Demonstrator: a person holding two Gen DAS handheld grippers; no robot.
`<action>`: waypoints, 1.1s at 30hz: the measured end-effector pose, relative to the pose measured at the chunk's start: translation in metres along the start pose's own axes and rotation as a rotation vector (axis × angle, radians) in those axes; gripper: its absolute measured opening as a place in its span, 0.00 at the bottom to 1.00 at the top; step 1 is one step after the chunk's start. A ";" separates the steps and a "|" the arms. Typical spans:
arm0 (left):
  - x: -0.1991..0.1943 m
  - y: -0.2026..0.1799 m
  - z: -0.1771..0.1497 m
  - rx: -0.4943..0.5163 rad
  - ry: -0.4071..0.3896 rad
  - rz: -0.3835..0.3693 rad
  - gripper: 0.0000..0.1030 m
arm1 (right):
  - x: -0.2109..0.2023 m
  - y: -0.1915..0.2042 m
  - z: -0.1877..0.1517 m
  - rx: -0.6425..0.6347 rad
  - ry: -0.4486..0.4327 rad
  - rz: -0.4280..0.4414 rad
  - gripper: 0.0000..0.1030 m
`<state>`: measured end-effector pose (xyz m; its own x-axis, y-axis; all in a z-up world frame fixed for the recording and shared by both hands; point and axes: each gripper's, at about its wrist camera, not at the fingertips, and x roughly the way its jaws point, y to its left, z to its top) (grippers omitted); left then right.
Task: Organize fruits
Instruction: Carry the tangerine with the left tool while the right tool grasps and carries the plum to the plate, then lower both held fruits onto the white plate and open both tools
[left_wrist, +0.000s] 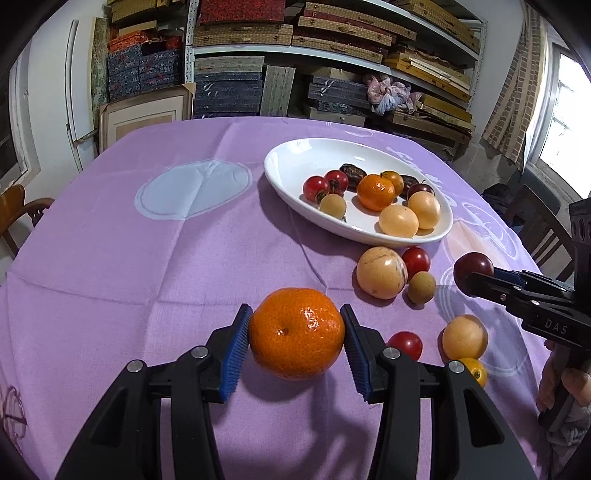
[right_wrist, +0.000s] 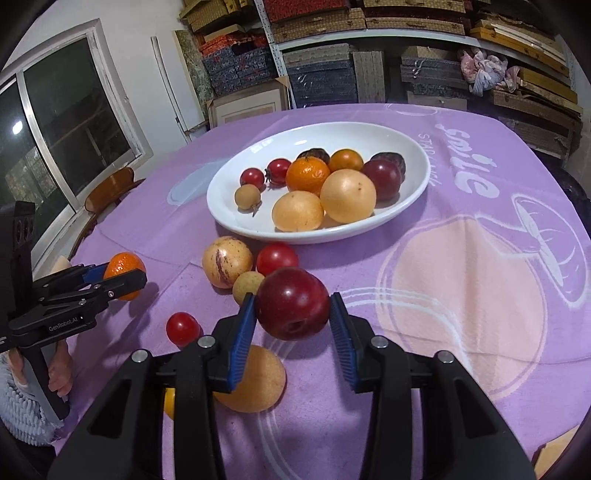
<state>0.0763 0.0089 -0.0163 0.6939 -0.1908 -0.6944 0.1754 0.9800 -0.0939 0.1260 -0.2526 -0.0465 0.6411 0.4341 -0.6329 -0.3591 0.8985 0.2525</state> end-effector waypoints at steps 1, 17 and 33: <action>0.000 -0.003 0.008 0.014 -0.006 0.001 0.48 | -0.003 -0.002 0.003 0.006 -0.005 0.002 0.38; 0.087 -0.072 0.092 0.117 0.048 -0.062 0.48 | 0.074 -0.040 0.160 0.055 0.011 -0.082 0.38; 0.068 -0.046 0.098 0.052 -0.018 -0.011 0.85 | 0.041 -0.063 0.153 0.160 -0.134 -0.075 0.91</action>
<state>0.1836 -0.0551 0.0105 0.7044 -0.2028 -0.6802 0.2188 0.9737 -0.0637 0.2790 -0.2812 0.0237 0.7506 0.3605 -0.5538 -0.2015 0.9230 0.3278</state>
